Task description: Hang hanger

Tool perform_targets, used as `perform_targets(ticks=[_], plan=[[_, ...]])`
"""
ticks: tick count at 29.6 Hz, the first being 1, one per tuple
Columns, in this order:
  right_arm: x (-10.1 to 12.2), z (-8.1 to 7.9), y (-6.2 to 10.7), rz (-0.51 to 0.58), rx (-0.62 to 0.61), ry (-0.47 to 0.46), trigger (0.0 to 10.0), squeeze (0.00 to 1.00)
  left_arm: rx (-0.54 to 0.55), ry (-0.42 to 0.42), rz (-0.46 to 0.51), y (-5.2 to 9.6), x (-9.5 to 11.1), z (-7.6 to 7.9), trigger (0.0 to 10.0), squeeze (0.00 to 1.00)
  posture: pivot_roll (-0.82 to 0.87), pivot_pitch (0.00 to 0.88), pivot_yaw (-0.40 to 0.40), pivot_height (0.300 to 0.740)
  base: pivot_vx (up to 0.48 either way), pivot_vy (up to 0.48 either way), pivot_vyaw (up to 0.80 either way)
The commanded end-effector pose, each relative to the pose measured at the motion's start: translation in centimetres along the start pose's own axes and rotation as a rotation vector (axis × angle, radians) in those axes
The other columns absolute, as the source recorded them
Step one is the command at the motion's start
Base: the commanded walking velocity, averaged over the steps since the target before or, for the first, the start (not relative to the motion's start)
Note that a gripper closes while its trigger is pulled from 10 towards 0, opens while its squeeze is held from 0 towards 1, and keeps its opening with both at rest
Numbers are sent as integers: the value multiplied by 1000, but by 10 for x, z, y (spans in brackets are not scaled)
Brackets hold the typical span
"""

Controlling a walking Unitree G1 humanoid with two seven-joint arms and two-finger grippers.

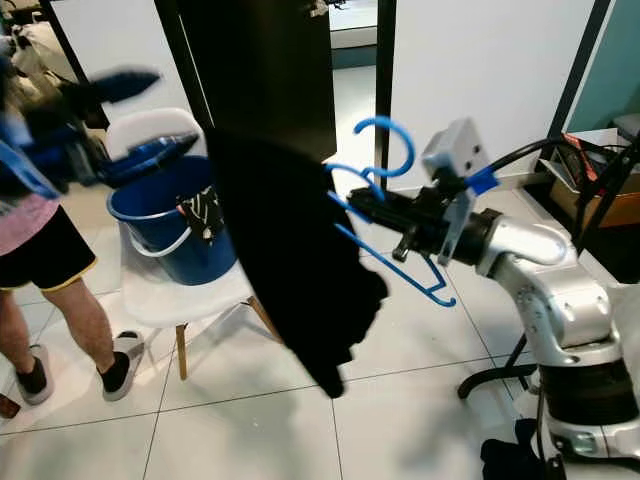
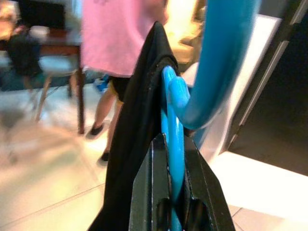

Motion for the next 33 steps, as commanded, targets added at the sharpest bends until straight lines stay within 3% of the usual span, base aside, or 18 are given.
perform_targets(ticks=[1,2,4,5,6,11,16,18,21,28,29,30,33], plan=[[2,-6,-8,13,53,43,10000,0,-60,-17,-45,-1,2,0,10000,1000,-45,0,58,740,0,0,0],[1,-10,-15,5,98,74,10000,0,-154,-23,-88,-7,3,1,10000,694,-42,0,61,740,0,0,0],[1,-10,-15,5,98,74,10000,0,-154,-23,-88,-7,3,1,10000,694,-42,0,61,740,0,0,0],[1,-11,-18,6,112,87,10000,0,-214,-21,-126,-9,1,4,10000,255,-40,0,64,740,0,0,0],[1,-12,-22,9,125,103,10000,0,-276,-11,-177,-9,-3,7,10000,0,-39,0,68,740,0,0,0],[4,-12,-30,23,134,124,10000,0,-370,13,-288,-7,-17,13,10000,0,-42,0,74,740,0,0,0],[0,-1,-36,-7,43,129,10000,0,-290,-54,-346,-7,-31,6,10000,0,-45,0,73,740,0,0,0],[-2,10,-40,-25,-82,72,10000,0,-159,-93,-303,-12,-32,0,10000,0,-48,0,69,740,0,0,0],[-4,25,-44,-46,-232,-14,10000,0,-9,-67,-207,-18,-33,-3,10000,0,-46,0,63,740,0,0,0],[-4,31,-52,-62,-307,-49,10000,0,94,18,-110,-23,-43,8,10000,0,-46,0,49,740,0,0,0],[-4,33,-54,-67,-330,-55,10000,0,135,72,-74,-25,-52,15,10000,0,-44,0,46,740,0,0,0],[-4,33,-54,-67,-330,-55,10000,0,135,72,-74,-25,-52,15,10000,0,-44,0,46,740,0,0,0],[4,43,-54,-48,-401,-76,10000,0,353,190,-47,-26,-92,29,10000,0,-48,0,34,740,0,0,0]])
Point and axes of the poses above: a point about 5 cm out from each wrist's last joint towards the gripper, its own y axis pointing back from the gripper into the wrist, its own x axis along the axis of the wrist's last joint, z = x × y, the point moved 1 cm from there along -y, pointing out of the wrist towards the gripper, and after that the axes turned 9 degrees about y, right-handed, at the moved point
